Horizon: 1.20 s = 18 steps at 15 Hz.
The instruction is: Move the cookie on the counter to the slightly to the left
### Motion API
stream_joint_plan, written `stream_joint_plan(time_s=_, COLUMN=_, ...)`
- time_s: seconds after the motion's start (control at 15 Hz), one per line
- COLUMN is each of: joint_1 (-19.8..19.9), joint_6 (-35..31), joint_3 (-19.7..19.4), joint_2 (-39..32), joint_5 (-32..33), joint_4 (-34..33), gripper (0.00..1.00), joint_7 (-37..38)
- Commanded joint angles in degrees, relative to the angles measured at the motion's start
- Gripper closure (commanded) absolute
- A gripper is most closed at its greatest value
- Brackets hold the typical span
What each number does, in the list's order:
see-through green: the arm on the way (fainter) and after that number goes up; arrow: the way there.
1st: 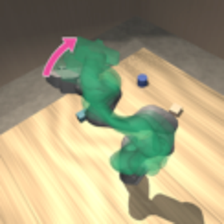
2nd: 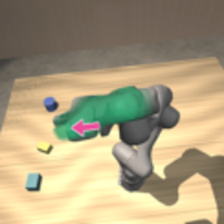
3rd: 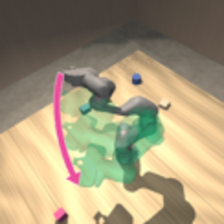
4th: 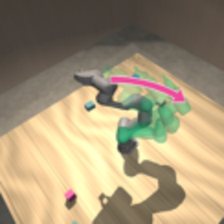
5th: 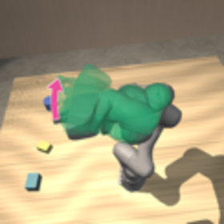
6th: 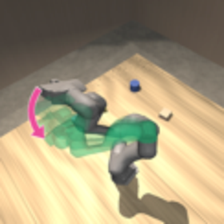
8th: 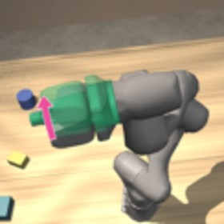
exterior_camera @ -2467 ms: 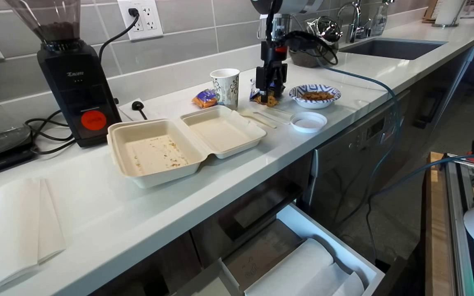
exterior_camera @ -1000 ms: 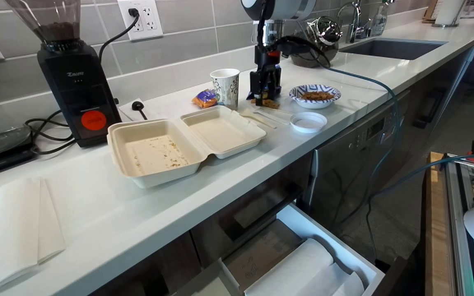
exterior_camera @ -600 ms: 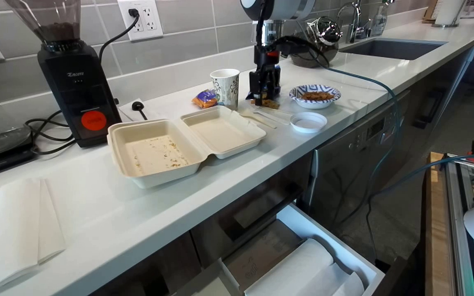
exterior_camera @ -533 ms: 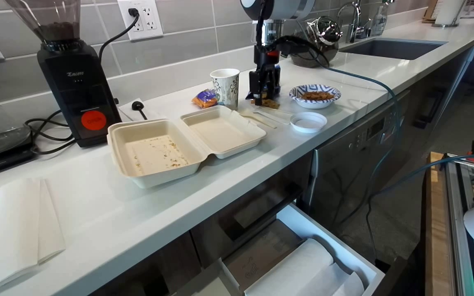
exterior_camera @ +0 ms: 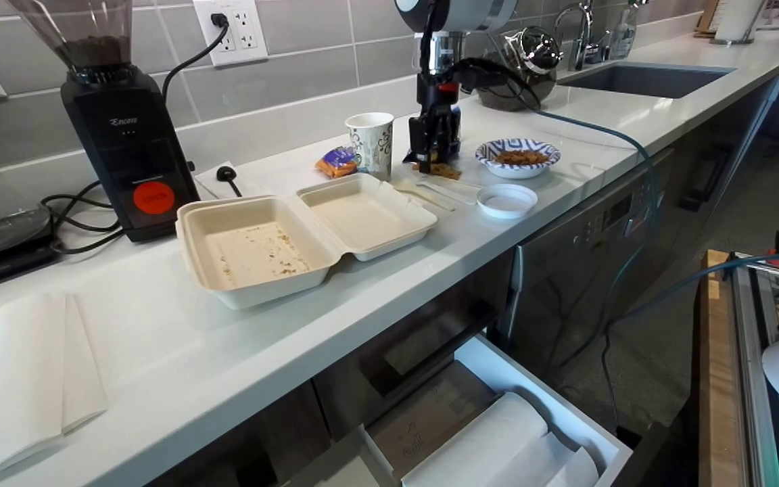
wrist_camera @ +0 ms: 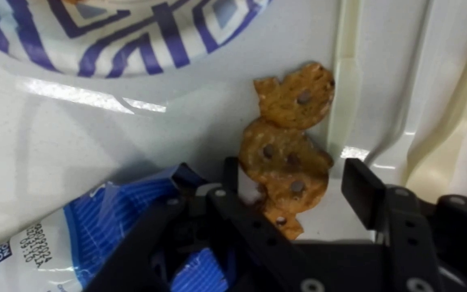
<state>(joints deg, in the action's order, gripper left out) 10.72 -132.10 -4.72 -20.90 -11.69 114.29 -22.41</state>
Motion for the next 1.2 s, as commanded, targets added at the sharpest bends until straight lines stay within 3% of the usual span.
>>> stream_joint_plan(time_s=0.0, joint_1=0.7, joint_6=2.1, joint_3=0.9, joint_2=-1.1, joint_5=0.7, joint_4=-1.4, gripper=0.33, joint_7=1.1)
stream_joint_plan(time_s=0.2, joint_1=0.7, joint_6=2.1, joint_3=0.9, joint_2=-1.1, joint_5=0.7, joint_4=-1.3, gripper=0.34, joint_7=1.0)
stream_joint_plan(time_s=0.4, joint_1=0.8, joint_6=2.1, joint_3=0.9, joint_2=-1.1, joint_5=0.7, joint_4=-1.2, gripper=0.44, joint_7=1.0)
stream_joint_plan(time_s=1.13, joint_1=1.0, joint_6=2.1, joint_3=1.1, joint_2=-0.9, joint_5=0.4, joint_4=-1.2, gripper=0.45, joint_7=0.7)
